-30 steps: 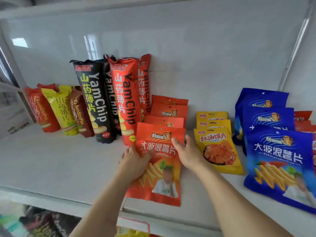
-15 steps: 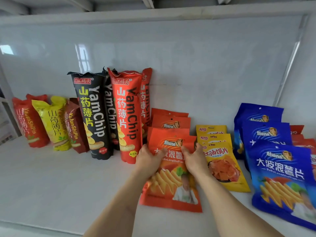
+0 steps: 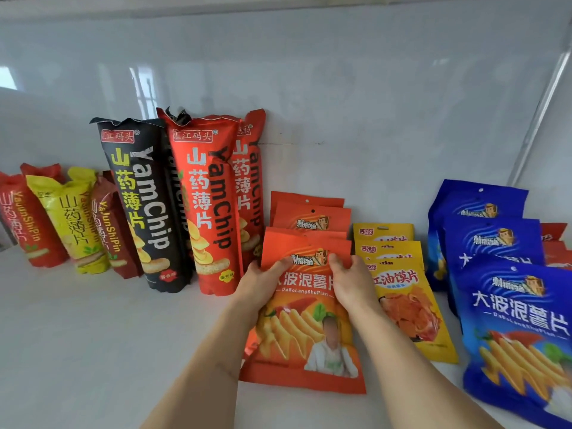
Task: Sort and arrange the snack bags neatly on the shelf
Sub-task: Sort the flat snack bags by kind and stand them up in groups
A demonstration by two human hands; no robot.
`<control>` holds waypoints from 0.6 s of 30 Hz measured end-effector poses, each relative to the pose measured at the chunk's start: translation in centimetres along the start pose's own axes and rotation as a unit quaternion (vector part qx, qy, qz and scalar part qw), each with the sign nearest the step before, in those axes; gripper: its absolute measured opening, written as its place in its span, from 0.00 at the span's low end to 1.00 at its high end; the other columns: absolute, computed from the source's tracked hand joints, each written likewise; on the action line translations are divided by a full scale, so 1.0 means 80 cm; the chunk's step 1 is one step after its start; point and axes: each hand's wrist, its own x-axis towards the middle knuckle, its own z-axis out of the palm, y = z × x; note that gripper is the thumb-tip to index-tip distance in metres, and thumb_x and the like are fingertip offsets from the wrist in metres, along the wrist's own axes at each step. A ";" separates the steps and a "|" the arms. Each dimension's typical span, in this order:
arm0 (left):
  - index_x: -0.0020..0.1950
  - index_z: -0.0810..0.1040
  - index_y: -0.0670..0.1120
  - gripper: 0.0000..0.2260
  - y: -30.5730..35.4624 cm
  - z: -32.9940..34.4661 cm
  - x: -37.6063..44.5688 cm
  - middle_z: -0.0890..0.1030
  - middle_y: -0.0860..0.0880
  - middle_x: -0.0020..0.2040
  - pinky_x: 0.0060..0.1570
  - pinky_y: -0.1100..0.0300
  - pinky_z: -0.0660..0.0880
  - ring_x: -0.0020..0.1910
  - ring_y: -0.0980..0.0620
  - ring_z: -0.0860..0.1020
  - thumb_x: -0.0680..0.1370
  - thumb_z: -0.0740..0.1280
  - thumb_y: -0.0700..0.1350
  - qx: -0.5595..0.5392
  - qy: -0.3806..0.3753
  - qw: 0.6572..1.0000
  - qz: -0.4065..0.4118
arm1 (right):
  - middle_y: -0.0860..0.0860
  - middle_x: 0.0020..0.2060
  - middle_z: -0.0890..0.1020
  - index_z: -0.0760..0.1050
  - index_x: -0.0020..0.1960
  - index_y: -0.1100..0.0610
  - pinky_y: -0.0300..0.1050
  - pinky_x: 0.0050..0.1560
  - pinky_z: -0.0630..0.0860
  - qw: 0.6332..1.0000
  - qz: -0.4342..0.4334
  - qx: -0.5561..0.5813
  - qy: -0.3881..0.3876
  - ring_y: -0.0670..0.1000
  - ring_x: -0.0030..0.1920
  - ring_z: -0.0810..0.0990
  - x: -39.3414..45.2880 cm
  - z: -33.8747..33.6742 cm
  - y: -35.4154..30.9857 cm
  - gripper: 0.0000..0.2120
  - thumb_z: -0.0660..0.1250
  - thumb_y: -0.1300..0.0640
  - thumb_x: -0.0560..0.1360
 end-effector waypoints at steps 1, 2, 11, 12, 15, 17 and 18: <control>0.66 0.74 0.48 0.43 0.001 0.001 0.001 0.85 0.47 0.54 0.52 0.48 0.82 0.47 0.45 0.86 0.59 0.74 0.71 -0.002 -0.007 1.000 -0.005 | 0.55 0.56 0.80 0.71 0.64 0.59 0.47 0.50 0.75 1.000 0.001 -0.013 0.008 0.57 0.53 0.80 0.002 -0.002 0.000 0.23 0.58 0.42 0.80; 0.65 0.74 0.47 0.41 0.002 0.001 0.004 0.85 0.47 0.53 0.51 0.48 0.83 0.47 0.46 0.86 0.60 0.75 0.70 -0.001 -0.008 1.000 -0.001 | 0.55 0.57 0.80 0.71 0.65 0.59 0.47 0.49 0.74 1.000 -0.001 -0.022 0.013 0.57 0.55 0.80 0.003 -0.004 0.000 0.23 0.58 0.42 0.81; 0.68 0.71 0.48 0.30 0.018 0.002 0.011 0.86 0.43 0.52 0.50 0.44 0.83 0.47 0.43 0.86 0.72 0.75 0.59 -0.064 -0.069 0.996 -0.008 | 0.56 0.53 0.81 0.68 0.64 0.60 0.46 0.43 0.72 0.999 0.001 -0.034 0.032 0.58 0.51 0.80 0.007 -0.004 0.004 0.20 0.55 0.46 0.83; 0.67 0.73 0.47 0.28 0.019 0.003 0.011 0.86 0.43 0.51 0.51 0.43 0.83 0.47 0.42 0.86 0.72 0.75 0.58 -0.074 -0.080 0.994 -0.011 | 0.56 0.54 0.81 0.68 0.64 0.60 0.46 0.44 0.72 0.999 0.000 -0.037 0.037 0.59 0.52 0.80 0.007 -0.003 0.002 0.19 0.55 0.46 0.83; 0.62 0.77 0.46 0.23 0.025 0.006 0.006 0.87 0.42 0.49 0.53 0.42 0.81 0.48 0.41 0.86 0.73 0.75 0.56 -0.114 -0.100 0.988 -0.013 | 0.55 0.48 0.79 0.68 0.62 0.61 0.45 0.39 0.65 0.997 -0.016 -0.059 0.051 0.58 0.47 0.79 0.007 -0.007 -0.008 0.17 0.55 0.48 0.83; 0.62 0.75 0.45 0.24 0.028 0.012 0.006 0.86 0.42 0.52 0.54 0.43 0.81 0.49 0.41 0.86 0.73 0.75 0.57 -0.113 -0.085 0.990 -0.006 | 0.52 0.42 0.76 0.67 0.56 0.60 0.45 0.34 0.62 0.995 -0.033 -0.073 0.064 0.55 0.39 0.74 0.008 -0.012 -0.013 0.14 0.55 0.48 0.83; 0.65 0.74 0.45 0.27 0.028 0.015 0.007 0.85 0.43 0.54 0.55 0.43 0.81 0.50 0.42 0.85 0.73 0.74 0.59 -0.085 -0.066 0.994 0.010 | 0.52 0.41 0.75 0.65 0.54 0.58 0.45 0.32 0.62 0.993 -0.039 -0.083 0.069 0.54 0.38 0.72 0.009 -0.013 -0.014 0.12 0.54 0.49 0.83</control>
